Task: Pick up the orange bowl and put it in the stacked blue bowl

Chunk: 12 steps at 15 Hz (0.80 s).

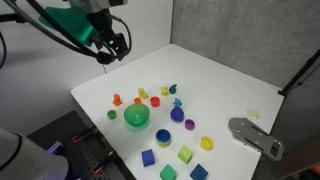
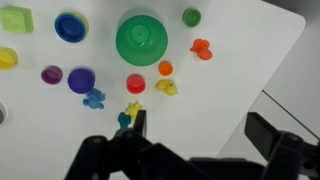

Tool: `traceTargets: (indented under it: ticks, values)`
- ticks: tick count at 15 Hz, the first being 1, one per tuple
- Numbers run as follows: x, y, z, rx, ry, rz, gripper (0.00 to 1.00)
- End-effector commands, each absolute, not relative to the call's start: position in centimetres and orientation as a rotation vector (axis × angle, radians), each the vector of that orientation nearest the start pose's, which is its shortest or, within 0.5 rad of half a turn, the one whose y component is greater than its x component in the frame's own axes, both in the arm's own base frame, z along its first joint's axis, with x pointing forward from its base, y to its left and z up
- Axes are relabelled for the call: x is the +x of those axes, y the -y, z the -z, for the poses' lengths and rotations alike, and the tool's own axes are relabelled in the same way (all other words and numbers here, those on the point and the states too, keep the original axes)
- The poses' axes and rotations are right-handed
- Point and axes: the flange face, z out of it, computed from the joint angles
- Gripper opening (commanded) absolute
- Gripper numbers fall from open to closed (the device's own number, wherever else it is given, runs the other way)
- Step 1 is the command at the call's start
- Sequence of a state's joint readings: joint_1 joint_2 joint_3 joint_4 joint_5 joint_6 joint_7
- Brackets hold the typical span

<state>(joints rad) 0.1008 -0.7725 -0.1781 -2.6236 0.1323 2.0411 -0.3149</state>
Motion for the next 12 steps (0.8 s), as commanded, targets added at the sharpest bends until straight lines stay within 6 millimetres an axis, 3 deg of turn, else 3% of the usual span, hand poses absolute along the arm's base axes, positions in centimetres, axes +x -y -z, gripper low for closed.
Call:
traceTargets:
  ticks: [1,5,12]
  values:
    - [33.8,2.3,-50.0,-2.893,0.329,0.319,1.0]
    - [33.8,2.3,-50.0,-2.893,0.329,0.319,1.0]
    - [36.6,-0.3,-48.5,-2.951,0.229,0.302,1.0]
